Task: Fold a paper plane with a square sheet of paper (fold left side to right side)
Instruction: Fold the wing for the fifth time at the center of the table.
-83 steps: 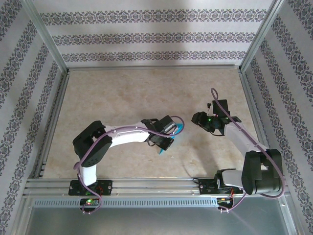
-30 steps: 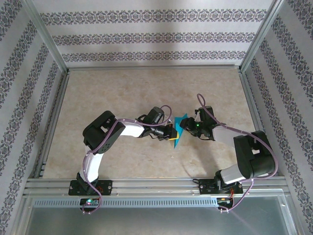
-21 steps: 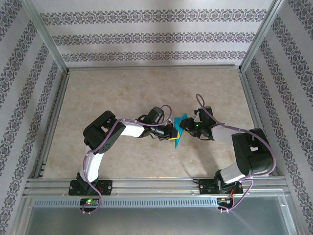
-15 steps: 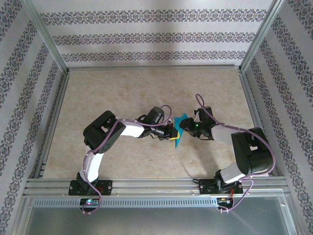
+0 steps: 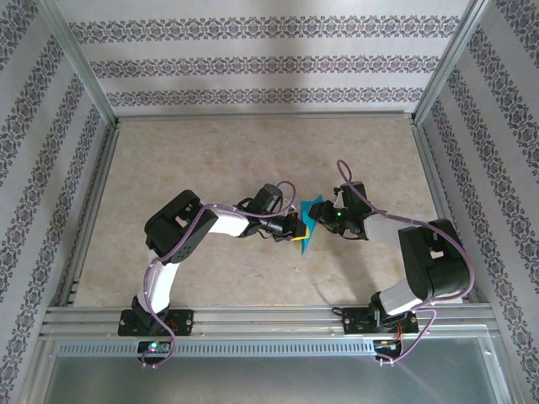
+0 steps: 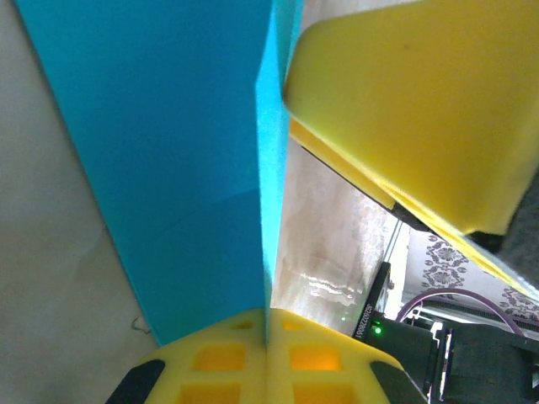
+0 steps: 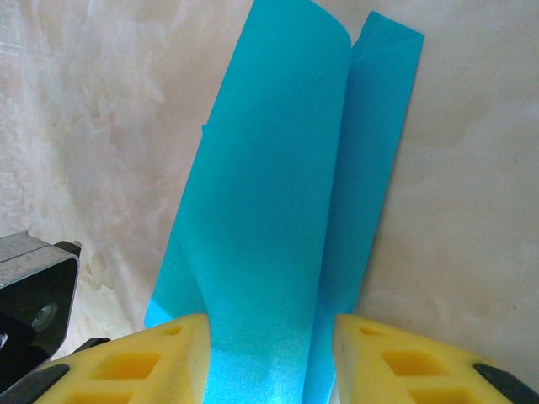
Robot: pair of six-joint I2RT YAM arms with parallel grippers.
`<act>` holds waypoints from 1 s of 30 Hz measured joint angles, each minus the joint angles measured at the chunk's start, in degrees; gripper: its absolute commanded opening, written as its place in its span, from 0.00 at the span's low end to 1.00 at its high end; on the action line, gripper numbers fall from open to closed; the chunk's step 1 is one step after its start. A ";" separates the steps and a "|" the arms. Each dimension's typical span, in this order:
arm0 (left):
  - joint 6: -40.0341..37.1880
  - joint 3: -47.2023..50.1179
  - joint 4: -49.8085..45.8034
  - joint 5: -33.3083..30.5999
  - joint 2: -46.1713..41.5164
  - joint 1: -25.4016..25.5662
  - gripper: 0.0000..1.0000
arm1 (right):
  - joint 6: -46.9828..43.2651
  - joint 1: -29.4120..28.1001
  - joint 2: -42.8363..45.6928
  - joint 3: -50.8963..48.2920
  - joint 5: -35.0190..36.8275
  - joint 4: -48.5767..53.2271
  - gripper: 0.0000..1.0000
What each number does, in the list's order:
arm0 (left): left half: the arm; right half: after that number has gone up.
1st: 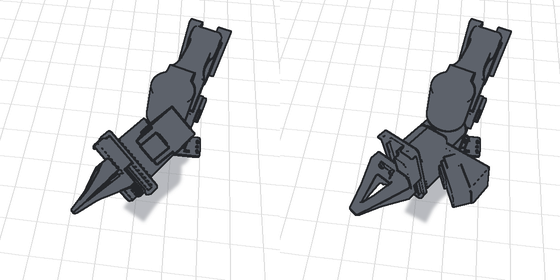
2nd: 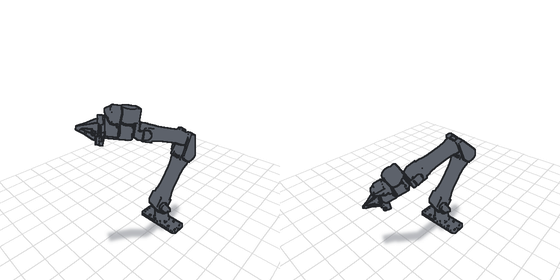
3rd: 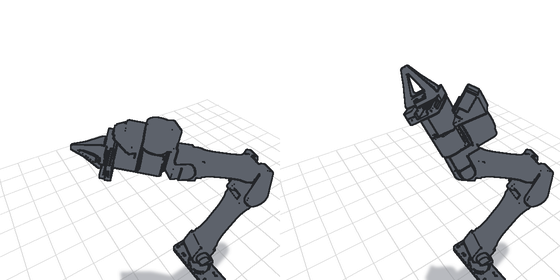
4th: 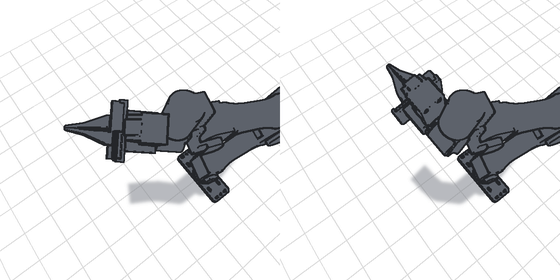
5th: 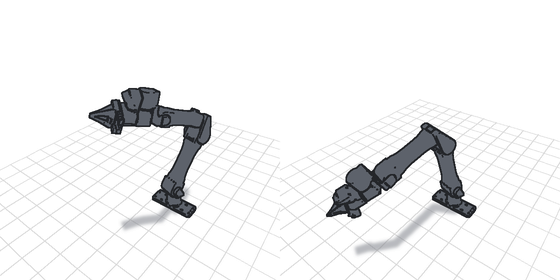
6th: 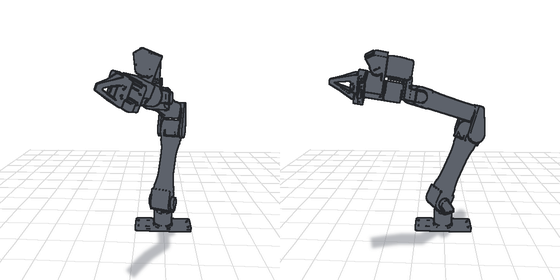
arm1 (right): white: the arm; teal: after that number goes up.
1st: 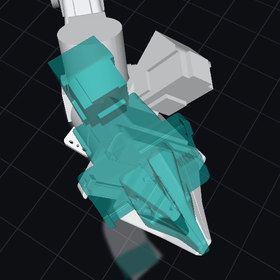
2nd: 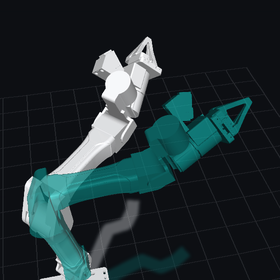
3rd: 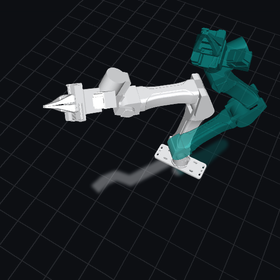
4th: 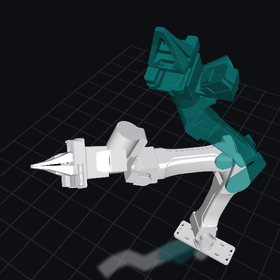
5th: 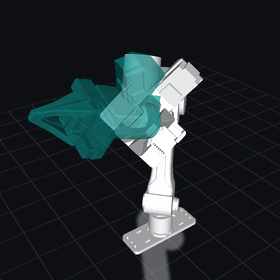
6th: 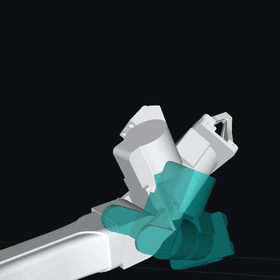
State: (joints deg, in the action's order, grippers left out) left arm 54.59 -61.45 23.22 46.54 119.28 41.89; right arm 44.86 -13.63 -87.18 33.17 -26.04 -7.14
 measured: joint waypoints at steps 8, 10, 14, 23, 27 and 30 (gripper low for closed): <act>0.17 0.11 0.02 -0.02 0.04 0.00 0.03 | -0.02 -0.04 -1.99 0.92 -0.22 -0.04 0.43; 0.20 0.15 0.04 -0.02 0.04 0.00 0.03 | -0.02 -0.04 -2.49 1.16 -0.24 -0.04 0.43; 0.22 0.17 0.11 -0.04 0.04 0.00 0.04 | -0.02 -0.15 -3.10 1.57 -0.35 -0.04 0.43; 0.81 0.44 0.39 -0.04 0.04 -0.02 0.23 | -0.33 -0.39 -4.35 3.10 -0.31 1.92 0.42; 0.55 1.03 0.28 -0.09 -0.35 -0.22 0.32 | -1.07 -0.39 -5.16 4.33 -0.28 3.93 0.42; 0.09 1.86 0.09 -0.33 -1.90 -1.11 0.36 | -1.38 -0.39 -5.35 4.68 -0.15 4.55 0.42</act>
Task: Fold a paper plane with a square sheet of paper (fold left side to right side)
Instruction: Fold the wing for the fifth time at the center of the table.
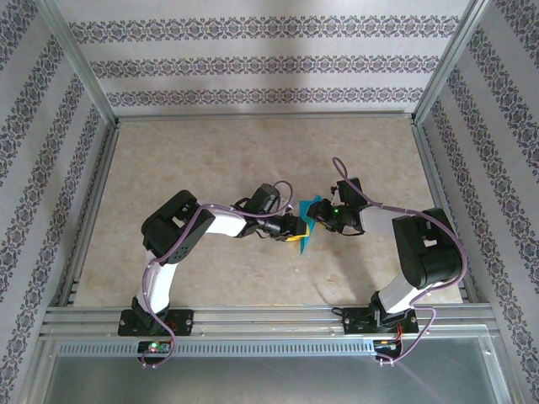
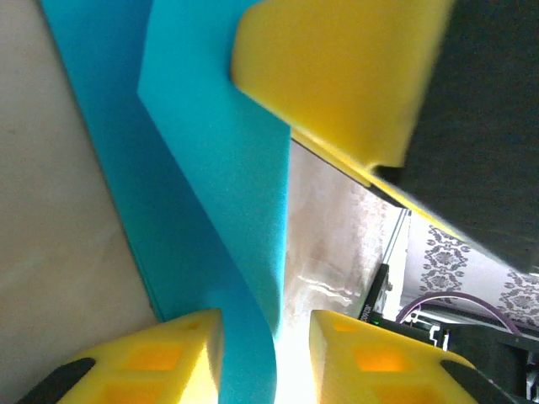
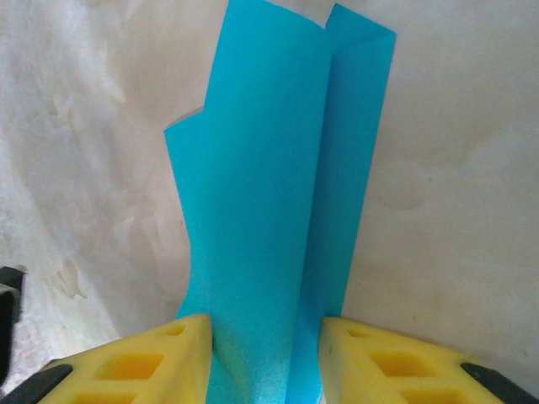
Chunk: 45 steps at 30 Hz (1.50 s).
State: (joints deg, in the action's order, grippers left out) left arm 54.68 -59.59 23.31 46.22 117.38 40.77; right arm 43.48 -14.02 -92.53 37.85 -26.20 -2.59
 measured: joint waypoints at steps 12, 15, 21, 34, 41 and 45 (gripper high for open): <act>-0.02 -1.18 -0.20 -0.31 -0.61 -3.02 0.37 | -0.17 -0.02 -0.02 0.22 0.04 0.42 0.42; 0.02 -2.25 -0.15 -0.07 0.39 -3.02 0.36 | -0.15 -0.02 -0.04 0.22 0.04 0.44 0.42; 0.26 -2.84 -0.17 0.24 2.56 -3.02 0.31 | -0.17 -0.09 -0.04 0.26 0.22 0.55 0.42; 0.24 -5.29 -0.66 0.15 4.42 -3.02 0.14 | -0.33 -0.39 -0.04 0.46 0.87 0.90 0.42; -1.11 -6.05 -4.57 -1.51 4.44 -3.02 0.11 | -0.57 -0.42 -0.31 0.92 1.11 1.66 0.42; -2.21 -6.73 -6.29 -1.90 4.44 -3.02 0.11 | -0.90 -0.50 -0.52 1.22 1.29 2.19 0.42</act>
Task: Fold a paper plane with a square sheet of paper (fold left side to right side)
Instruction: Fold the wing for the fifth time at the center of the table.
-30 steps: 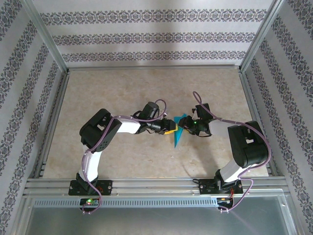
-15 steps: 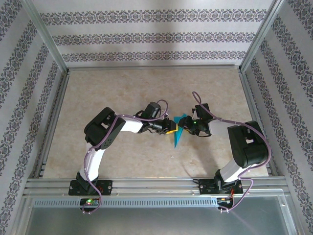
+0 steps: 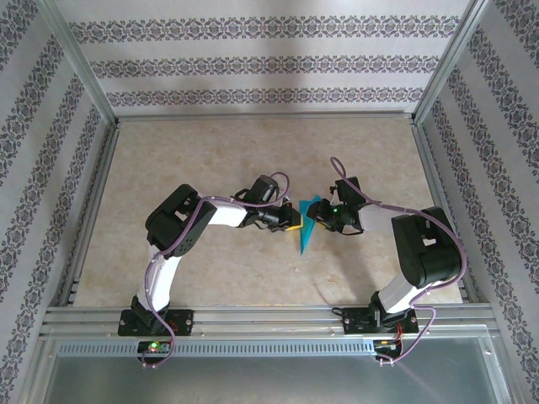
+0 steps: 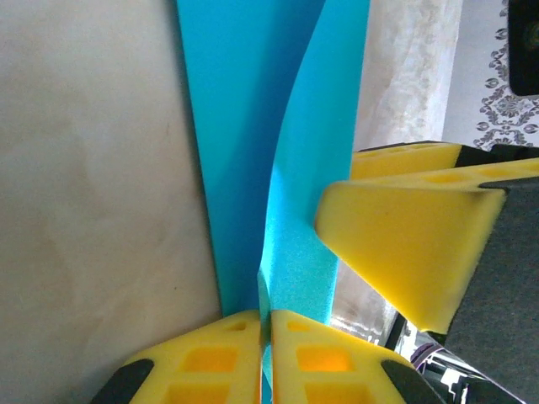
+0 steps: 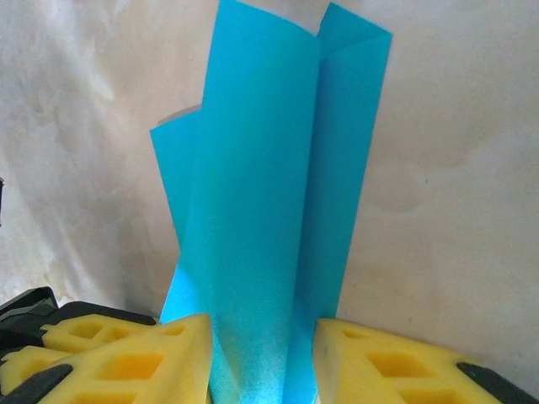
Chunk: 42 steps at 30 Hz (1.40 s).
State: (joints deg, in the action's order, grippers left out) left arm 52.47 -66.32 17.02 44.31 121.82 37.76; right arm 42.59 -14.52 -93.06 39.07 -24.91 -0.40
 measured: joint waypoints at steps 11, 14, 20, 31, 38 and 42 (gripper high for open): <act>-3.04 -2.21 -4.66 -1.25 0.00 0.00 0.11 | -0.96 -0.37 -0.11 0.59 0.52 0.87 0.43; -4.13 -2.82 -6.01 -1.75 0.00 0.00 0.11 | -0.96 -0.37 -0.11 0.59 0.52 0.90 0.42; -5.03 -3.56 -7.43 -2.16 0.09 0.00 0.10 | -0.96 -0.39 -0.11 0.61 0.55 0.92 0.42; -5.99 -4.24 -8.55 -2.16 0.37 0.15 0.10 | -0.96 -0.74 0.02 0.94 0.92 1.07 0.43; -7.39 -5.88 -12.04 -3.54 0.39 0.61 0.10 | -0.94 -1.03 0.33 0.90 1.11 0.94 0.43; -8.11 -7.13 -14.53 -4.74 0.52 1.03 0.10 | -0.94 -1.11 0.42 0.76 1.11 0.37 0.43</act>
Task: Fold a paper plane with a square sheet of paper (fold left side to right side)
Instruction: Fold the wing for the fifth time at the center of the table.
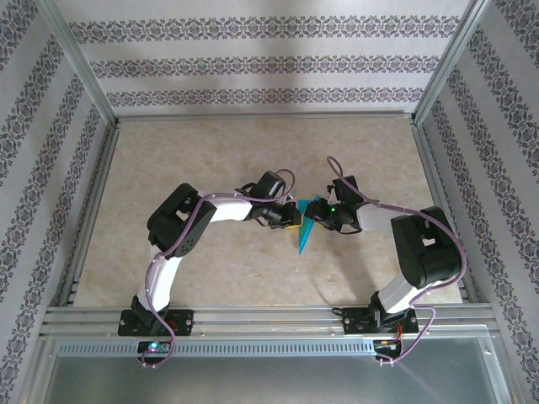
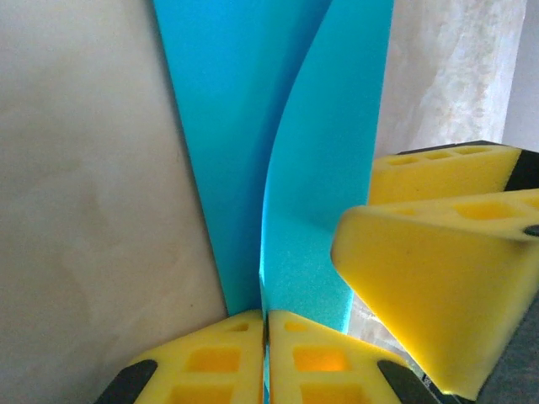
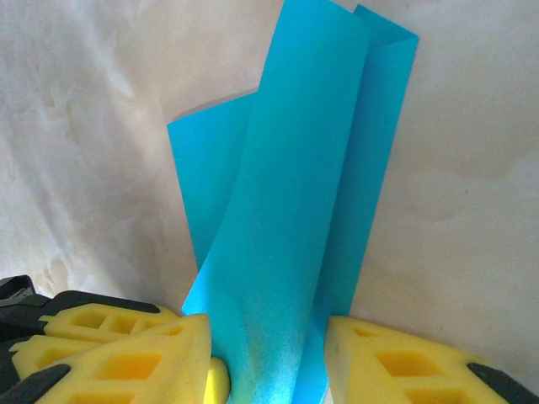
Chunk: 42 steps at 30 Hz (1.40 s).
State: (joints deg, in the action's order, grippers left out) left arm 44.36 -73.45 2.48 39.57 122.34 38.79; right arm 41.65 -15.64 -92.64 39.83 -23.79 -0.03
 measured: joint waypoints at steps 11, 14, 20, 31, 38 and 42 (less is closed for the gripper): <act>-1.03 -1.95 -3.80 -1.70 0.31 0.26 0.09 | 0.00 0.13 1.01 -1.07 0.00 -0.85 0.45; -1.29 -2.14 -4.26 -2.16 0.31 0.55 0.09 | 0.00 0.20 1.77 -1.64 0.00 -0.81 0.45; -1.57 -2.60 -5.07 -2.62 0.35 0.55 0.08 | -0.04 1.79 4.81 -2.91 0.13 0.55 0.47; -2.08 -3.06 -5.95 -2.97 0.44 0.59 0.07 | -0.68 3.56 8.55 -3.45 -0.48 1.86 0.21; -2.23 -3.48 -6.43 -3.87 0.48 0.61 0.05 | -1.01 3.82 5.84 -0.46 -2.95 1.44 0.06; -2.40 -3.85 -6.95 -4.57 0.48 0.61 0.05 | -1.07 2.97 2.54 1.36 -3.41 0.87 0.05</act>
State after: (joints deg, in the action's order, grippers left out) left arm 41.95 -77.30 -4.47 35.00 122.83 39.40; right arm 40.58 -12.67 -90.11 41.19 -27.20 0.84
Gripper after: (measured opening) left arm 0.058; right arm 0.062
